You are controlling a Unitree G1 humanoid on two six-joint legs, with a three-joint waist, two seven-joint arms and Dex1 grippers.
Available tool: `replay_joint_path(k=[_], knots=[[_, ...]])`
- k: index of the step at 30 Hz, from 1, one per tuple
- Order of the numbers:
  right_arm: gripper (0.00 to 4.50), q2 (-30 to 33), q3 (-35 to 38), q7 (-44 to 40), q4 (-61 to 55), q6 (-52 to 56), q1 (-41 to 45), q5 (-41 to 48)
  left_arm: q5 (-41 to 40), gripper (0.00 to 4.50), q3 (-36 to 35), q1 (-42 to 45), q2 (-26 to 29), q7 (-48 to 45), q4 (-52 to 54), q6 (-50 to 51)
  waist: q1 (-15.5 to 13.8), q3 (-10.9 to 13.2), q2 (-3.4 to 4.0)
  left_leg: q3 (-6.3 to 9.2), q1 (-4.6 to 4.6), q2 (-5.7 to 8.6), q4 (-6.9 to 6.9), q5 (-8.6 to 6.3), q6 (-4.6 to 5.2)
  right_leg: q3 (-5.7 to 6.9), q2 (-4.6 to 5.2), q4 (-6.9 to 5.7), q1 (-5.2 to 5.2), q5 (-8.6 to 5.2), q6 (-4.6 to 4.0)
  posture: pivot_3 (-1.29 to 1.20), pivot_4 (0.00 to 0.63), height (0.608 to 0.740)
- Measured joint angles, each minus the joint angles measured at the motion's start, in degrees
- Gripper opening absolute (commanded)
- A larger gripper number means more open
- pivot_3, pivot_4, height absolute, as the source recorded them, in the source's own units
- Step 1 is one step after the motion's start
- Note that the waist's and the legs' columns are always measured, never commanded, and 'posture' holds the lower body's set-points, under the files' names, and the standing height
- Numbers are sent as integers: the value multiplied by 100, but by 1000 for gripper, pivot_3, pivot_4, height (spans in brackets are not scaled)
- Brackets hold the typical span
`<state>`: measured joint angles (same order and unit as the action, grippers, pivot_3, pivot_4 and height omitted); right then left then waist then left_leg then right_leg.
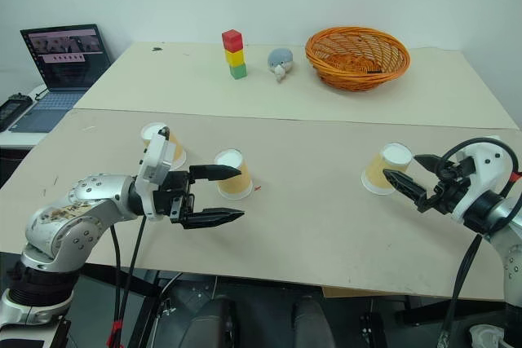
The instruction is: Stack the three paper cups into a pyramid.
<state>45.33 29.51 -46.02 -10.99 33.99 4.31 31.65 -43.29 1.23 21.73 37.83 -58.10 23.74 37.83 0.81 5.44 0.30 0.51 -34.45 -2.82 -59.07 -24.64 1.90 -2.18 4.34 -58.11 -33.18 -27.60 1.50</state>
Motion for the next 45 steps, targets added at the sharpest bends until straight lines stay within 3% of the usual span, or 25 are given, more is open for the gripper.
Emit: replay_joint_path(k=[23,30,35,40,45], knots=[[4408,-80,-647,-114,1521,-621,1035,-221,-534,4500,-334,-54,-13,516,54,335,4,4,0,0,-2,0,-7,0,0,-3,2,-9,-4,0,0,0,150,638],[2567,-150,-694,-178,1720,-826,1097,-231,-649,4500,-530,-225,46,678,127,404,2,5,1,-1,-4,1,-11,0,0,-3,4,-11,-5,0,0,0,150,638],[2567,-153,-709,-168,1779,-859,1179,-237,-1012,4500,-877,-499,263,757,284,665,16,7,2,0,-5,-1,-12,0,0,-5,4,-14,-9,0,0,0,150,638],[2567,-158,-908,-335,1813,-814,1803,-126,-1674,4500,-1795,-1090,848,803,298,1148,121,15,5,-7,1,-5,-11,0,0,-15,3,-31,-20,0,-1,0,150,638],[2567,-157,-1241,-807,1359,-540,2313,258,-1916,4500,-2152,-1362,964,806,254,1278,108,20,1,3,-6,-2,-11,-1,0,-1,5,-18,-16,0,-1,0,150,638]])
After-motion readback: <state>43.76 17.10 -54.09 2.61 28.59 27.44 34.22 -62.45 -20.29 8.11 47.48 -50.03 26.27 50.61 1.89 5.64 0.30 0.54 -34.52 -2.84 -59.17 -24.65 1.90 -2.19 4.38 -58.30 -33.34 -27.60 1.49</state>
